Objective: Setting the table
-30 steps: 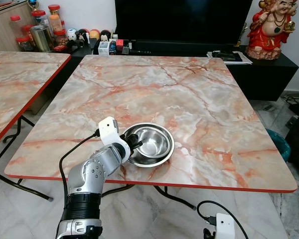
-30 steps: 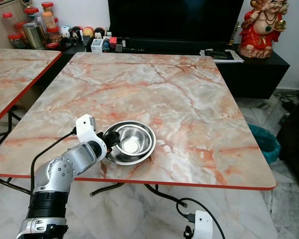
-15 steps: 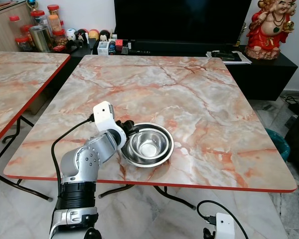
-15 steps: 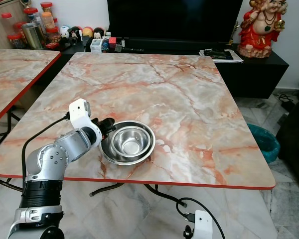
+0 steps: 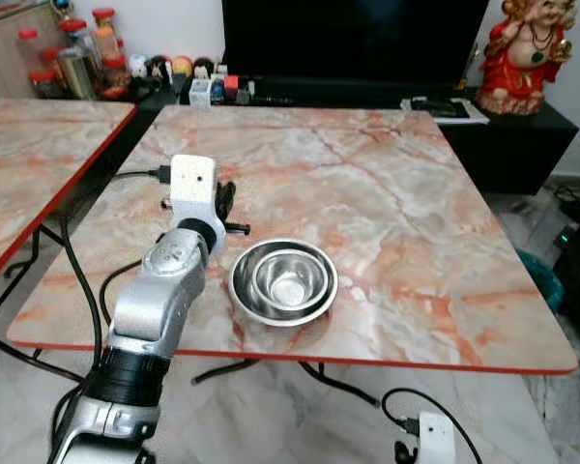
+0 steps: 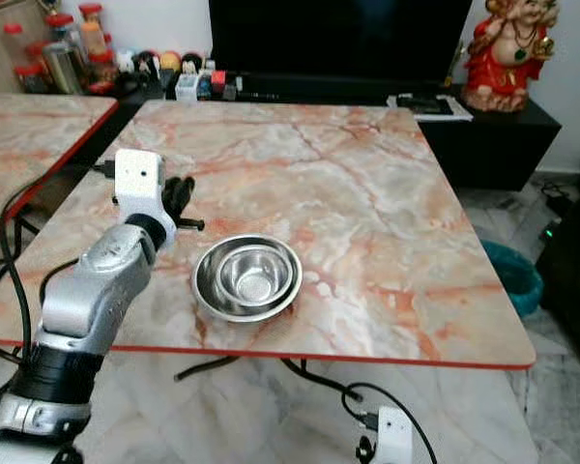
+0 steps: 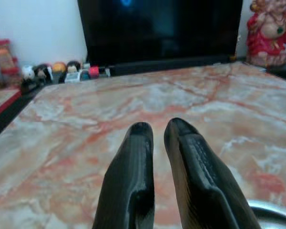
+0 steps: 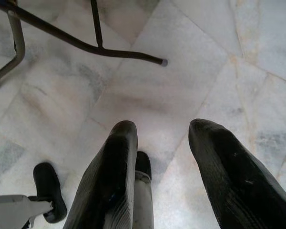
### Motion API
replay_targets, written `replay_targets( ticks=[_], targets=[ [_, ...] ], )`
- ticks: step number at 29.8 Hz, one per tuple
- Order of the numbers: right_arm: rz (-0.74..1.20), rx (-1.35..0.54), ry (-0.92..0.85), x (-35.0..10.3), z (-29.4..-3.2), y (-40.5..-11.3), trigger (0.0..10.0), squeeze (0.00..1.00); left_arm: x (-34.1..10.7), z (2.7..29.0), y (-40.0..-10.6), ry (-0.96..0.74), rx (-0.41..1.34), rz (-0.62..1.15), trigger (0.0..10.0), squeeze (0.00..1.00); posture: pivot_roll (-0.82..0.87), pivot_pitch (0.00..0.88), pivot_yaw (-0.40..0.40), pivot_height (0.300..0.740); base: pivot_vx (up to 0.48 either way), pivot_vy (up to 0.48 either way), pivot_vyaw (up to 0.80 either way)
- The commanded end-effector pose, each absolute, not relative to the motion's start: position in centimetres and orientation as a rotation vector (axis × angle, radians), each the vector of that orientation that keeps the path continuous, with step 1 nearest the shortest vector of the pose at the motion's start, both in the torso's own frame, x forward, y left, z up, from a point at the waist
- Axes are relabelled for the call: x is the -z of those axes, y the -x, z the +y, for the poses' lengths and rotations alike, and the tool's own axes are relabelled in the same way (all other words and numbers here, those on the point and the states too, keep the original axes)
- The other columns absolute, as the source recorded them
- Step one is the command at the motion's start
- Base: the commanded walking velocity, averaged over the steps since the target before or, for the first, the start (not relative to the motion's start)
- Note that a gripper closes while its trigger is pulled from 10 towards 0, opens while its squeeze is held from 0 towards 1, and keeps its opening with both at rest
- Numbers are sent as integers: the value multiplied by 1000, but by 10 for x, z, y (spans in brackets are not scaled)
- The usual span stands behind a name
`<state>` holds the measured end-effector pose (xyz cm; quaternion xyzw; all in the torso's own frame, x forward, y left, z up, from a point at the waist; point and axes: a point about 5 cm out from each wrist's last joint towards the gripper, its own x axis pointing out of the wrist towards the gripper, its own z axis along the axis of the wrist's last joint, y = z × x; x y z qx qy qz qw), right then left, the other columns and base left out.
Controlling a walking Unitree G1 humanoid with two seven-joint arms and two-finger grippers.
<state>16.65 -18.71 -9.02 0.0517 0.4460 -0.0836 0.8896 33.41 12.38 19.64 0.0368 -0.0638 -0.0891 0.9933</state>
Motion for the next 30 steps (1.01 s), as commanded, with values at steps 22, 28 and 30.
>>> replay_targets(
  ticks=[22,28,30],
  targets=[
    [864,191,-105,84,-193,-176,10000,0,-145,144,-333,-22,39,-240,10000,0,34,0,-32,736,0,57,0],
    [865,191,-104,84,-193,-177,10000,0,-148,147,-335,-2,26,-256,10000,0,36,0,-30,736,0,326,0],
    [871,191,-105,85,-192,-176,10000,0,-149,149,-336,1,22,-262,10000,0,38,0,-29,736,0,328,0]
  ],
)
